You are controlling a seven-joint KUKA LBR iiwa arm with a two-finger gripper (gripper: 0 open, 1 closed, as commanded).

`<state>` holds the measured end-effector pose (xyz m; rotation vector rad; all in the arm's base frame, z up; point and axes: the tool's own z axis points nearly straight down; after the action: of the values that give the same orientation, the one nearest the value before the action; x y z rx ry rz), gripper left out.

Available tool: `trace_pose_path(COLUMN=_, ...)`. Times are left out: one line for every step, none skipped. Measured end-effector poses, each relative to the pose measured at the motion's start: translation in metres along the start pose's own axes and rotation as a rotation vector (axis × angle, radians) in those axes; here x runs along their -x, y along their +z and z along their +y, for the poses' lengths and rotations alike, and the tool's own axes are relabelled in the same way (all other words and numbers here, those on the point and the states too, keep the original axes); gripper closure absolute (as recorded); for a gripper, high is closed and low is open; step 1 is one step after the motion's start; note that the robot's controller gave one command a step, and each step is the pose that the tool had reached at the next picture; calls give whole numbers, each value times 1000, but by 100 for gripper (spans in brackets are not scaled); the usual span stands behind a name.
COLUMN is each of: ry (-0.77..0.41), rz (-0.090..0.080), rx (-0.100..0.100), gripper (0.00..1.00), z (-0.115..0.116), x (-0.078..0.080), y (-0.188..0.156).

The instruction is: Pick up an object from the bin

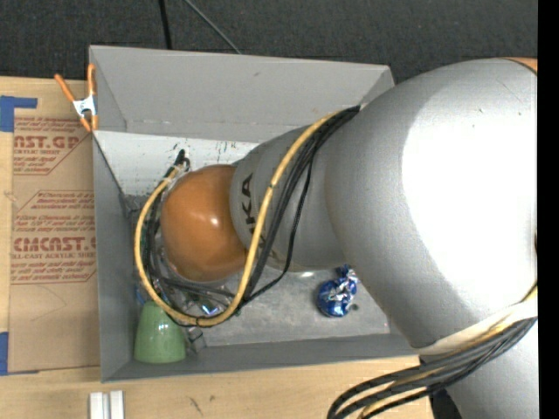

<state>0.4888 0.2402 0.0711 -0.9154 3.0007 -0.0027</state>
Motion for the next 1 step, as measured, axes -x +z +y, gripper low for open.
trace_pose_path(ry=0, rz=8, rx=-7, gripper=100, z=-5, x=-1, y=0)
